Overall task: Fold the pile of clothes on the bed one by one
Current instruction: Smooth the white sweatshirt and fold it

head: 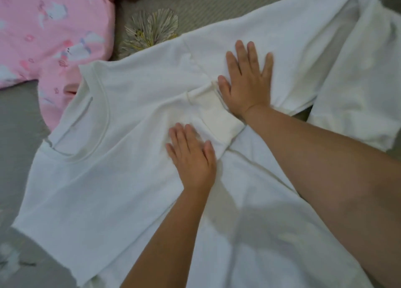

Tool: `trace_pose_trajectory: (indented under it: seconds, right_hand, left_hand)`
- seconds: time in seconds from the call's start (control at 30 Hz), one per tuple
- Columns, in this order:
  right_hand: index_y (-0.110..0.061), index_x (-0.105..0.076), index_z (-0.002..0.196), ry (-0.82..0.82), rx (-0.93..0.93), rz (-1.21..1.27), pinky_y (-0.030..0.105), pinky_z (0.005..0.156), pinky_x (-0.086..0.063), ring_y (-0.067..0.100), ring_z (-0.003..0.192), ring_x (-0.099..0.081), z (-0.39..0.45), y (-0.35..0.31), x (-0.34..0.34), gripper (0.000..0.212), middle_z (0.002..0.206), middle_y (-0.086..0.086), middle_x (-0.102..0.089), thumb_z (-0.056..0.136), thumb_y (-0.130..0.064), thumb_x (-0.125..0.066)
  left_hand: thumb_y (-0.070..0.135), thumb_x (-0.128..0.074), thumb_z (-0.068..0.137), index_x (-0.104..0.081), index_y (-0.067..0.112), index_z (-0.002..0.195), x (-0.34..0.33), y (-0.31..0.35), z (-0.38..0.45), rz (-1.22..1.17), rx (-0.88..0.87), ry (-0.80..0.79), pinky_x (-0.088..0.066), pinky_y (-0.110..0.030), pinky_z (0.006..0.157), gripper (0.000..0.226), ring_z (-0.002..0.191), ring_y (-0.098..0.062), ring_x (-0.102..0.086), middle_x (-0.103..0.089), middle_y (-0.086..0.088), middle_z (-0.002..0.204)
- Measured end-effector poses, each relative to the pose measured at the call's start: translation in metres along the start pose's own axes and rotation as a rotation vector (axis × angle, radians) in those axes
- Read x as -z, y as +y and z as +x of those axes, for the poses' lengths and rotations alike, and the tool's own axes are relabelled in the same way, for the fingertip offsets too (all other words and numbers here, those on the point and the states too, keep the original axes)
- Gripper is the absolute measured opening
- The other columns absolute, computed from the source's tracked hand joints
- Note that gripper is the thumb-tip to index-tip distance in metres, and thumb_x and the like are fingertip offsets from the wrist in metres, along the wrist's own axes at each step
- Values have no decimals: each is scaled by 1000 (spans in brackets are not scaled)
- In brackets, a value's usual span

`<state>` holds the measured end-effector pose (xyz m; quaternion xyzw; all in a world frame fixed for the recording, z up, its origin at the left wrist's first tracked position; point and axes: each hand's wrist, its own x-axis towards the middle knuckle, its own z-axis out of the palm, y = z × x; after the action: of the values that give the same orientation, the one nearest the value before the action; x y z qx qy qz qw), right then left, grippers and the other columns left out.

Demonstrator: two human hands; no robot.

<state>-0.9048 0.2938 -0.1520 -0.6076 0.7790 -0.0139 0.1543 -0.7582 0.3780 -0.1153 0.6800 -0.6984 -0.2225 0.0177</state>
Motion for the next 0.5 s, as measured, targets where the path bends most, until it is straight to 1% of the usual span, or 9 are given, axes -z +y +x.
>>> trace_pose_trajectory:
  seconds: [0.07,0.17,0.27,0.33,0.37,0.4,0.43,0.47,0.5]
  right_hand:
    - [-13,-20,145,26,4,-5,53,110,6,25,143,-2,1,0,-1,58,155,7,-7,95,-41,-26]
    - [-12,-20,145,40,24,-19,52,111,5,26,143,-1,2,1,-2,57,155,8,-7,95,-40,-26]
    - [-13,-17,146,-1,64,-16,50,112,6,24,143,1,4,0,1,57,156,8,-3,96,-39,-25]
    - [-14,-21,145,-24,102,65,46,113,5,22,143,0,7,2,7,52,156,6,-6,98,-34,-25]
    - [-14,-27,143,-44,119,191,41,113,3,21,143,-5,6,6,13,47,155,6,-12,98,-29,-26]
    - [-11,-36,139,-67,138,361,35,113,-3,21,141,-16,0,14,20,42,151,9,-24,99,-23,-29]
    - [-4,-46,131,-72,189,500,31,111,-13,25,136,-31,-11,24,28,38,143,14,-39,97,-16,-34]
    - [3,-55,120,-19,272,543,31,105,-27,30,124,-47,-28,36,40,33,128,21,-53,94,-10,-40]
    - [8,-62,107,56,364,478,36,98,-38,35,110,-57,-48,50,50,28,111,24,-63,88,-7,-47]
  left_hand:
    - [28,-34,87,-34,-7,135,-10,2,1,1,90,-40,-7,-48,112,59,137,-40,-19,-29,-24,144]
    - [37,-20,84,-34,-6,135,-18,0,2,88,61,9,-7,-47,111,68,137,-38,-22,-30,-23,145]
    - [42,-8,80,-24,0,141,-24,-3,2,139,64,31,1,-42,113,76,141,-31,-11,-18,-18,150]
    - [42,-8,83,-16,3,144,-28,-6,3,170,68,2,8,-38,112,73,142,-27,-4,-10,-15,153]
    - [40,-11,84,-13,4,144,-29,-7,3,175,71,-12,10,-37,112,70,142,-26,-1,-7,-14,154]
    - [39,-14,85,-10,4,145,-30,-8,4,176,74,-18,12,-36,111,69,143,-25,1,-4,-13,154]
    - [38,-15,84,-8,4,145,-30,-8,4,176,77,-18,13,-36,111,69,142,-24,3,-2,-13,154]
    - [38,-15,84,-7,4,145,-30,-9,5,175,79,-19,14,-36,111,70,142,-24,4,-1,-13,154]
    - [37,-15,84,-7,3,145,-31,-9,5,174,80,-19,13,-36,111,70,142,-24,4,0,-13,154]
